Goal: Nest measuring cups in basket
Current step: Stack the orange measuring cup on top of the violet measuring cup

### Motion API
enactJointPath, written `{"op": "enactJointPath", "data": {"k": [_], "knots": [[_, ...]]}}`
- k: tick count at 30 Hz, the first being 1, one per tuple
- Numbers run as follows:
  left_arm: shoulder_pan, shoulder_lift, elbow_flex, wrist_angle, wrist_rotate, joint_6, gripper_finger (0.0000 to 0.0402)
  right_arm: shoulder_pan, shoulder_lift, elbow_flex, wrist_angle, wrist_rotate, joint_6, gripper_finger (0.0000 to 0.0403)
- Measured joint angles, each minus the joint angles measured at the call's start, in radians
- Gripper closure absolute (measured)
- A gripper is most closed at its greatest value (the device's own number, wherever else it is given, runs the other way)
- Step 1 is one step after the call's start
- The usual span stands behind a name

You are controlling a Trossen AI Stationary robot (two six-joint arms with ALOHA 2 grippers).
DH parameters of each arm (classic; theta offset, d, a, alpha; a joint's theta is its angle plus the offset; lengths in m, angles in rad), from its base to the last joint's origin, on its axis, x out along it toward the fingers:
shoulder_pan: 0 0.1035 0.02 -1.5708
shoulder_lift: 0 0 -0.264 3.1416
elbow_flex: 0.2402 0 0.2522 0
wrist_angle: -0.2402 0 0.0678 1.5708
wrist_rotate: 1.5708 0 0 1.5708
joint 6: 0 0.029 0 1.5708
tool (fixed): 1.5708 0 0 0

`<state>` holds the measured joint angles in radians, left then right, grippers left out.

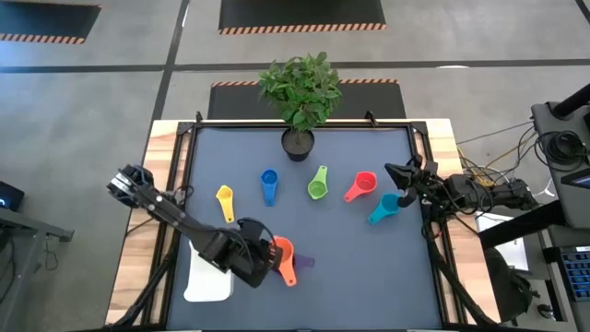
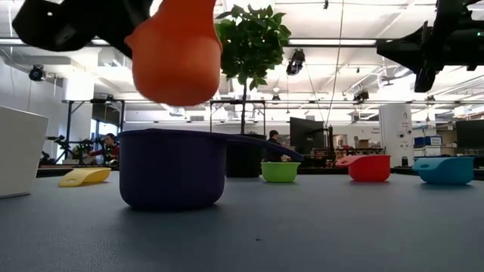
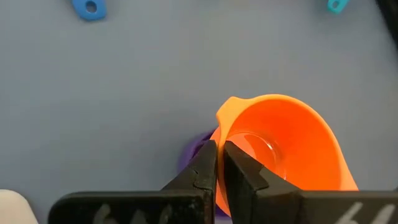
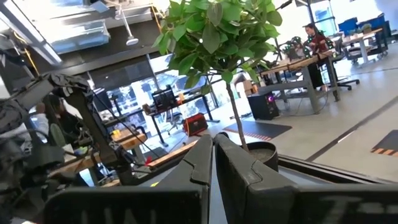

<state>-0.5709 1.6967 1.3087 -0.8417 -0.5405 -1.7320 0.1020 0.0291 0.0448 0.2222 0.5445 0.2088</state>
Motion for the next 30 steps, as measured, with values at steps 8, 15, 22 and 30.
{"op": "enactJointPath", "data": {"k": [8,15,22,30], "knots": [[-0.006,0.054,0.004,0.037,0.031,0.030,0.0402,0.000,-0.001,0.000,0.000,0.001,-0.001,0.0394],[-0.007,0.074,0.004,0.026,0.031,0.033,0.0392,0.000,-0.001,0.000,-0.001,0.001,-0.001,0.0394],[-0.007,0.089,0.004,0.026,0.032,0.028,0.0363,0.000,-0.001,0.000,-0.001,0.000,-0.001,0.0394],[-0.007,0.089,0.004,0.025,0.042,0.047,0.0349,0.000,-0.001,0.000,-0.001,-0.001,-0.001,0.0394]]}}
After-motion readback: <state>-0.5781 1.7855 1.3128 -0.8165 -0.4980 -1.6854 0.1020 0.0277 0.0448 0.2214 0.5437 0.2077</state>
